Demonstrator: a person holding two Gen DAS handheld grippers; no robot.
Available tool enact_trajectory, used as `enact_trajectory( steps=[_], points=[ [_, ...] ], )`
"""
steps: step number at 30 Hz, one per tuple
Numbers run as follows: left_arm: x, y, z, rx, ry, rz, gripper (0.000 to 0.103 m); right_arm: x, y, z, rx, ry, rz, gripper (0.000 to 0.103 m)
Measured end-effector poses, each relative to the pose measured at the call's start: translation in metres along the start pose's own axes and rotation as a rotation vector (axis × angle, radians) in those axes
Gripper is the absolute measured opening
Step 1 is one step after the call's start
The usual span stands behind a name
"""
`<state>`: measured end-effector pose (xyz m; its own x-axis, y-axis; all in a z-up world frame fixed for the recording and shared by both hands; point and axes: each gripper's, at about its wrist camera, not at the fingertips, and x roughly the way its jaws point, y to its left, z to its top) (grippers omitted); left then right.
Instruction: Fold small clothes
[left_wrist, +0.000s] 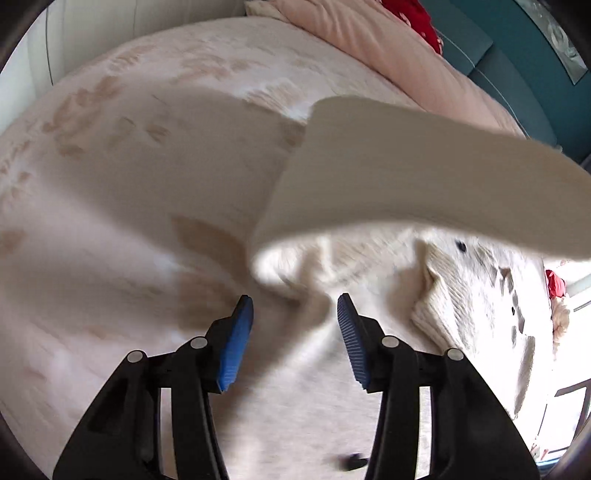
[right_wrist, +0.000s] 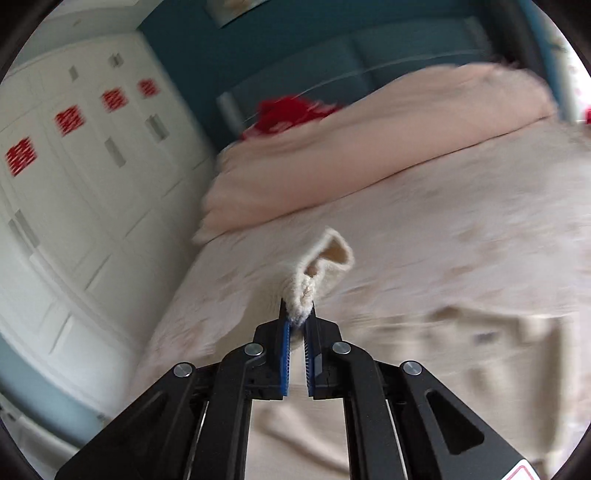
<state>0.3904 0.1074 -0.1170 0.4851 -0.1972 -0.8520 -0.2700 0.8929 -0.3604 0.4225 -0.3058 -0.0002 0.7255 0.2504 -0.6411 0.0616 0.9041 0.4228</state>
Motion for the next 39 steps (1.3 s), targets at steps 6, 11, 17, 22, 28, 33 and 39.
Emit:
enact_trajectory(
  steps=[6, 11, 17, 22, 28, 33, 39],
  points=[
    [0.017, -0.033, -0.017, 0.027, -0.056, 0.09, 0.048, -0.037, -0.169, -0.038, 0.16, 0.081, -0.275, 0.006],
    [0.014, -0.04, -0.023, 0.041, -0.109, 0.138, 0.035, -0.003, -0.219, -0.09, 0.225, 0.213, -0.302, 0.006],
    [0.012, -0.034, -0.026, 0.039, -0.116, 0.152, 0.03, -0.019, -0.214, -0.097, 0.2, 0.115, -0.277, 0.006],
    [0.01, -0.041, -0.032, 0.092, -0.123, 0.167, 0.03, -0.004, -0.233, -0.112, 0.211, 0.221, -0.231, 0.011],
    [-0.032, -0.041, -0.033, 0.14, -0.129, 0.014, 0.031, -0.001, -0.234, -0.085, 0.211, 0.191, -0.183, 0.06],
    [-0.045, -0.064, -0.025, 0.142, -0.175, 0.007, 0.032, 0.023, -0.221, -0.074, 0.186, 0.219, -0.198, 0.007],
    [0.021, -0.06, -0.013, 0.139, -0.095, 0.182, 0.031, -0.026, -0.182, -0.048, 0.065, -0.017, -0.184, 0.006]
  ],
)
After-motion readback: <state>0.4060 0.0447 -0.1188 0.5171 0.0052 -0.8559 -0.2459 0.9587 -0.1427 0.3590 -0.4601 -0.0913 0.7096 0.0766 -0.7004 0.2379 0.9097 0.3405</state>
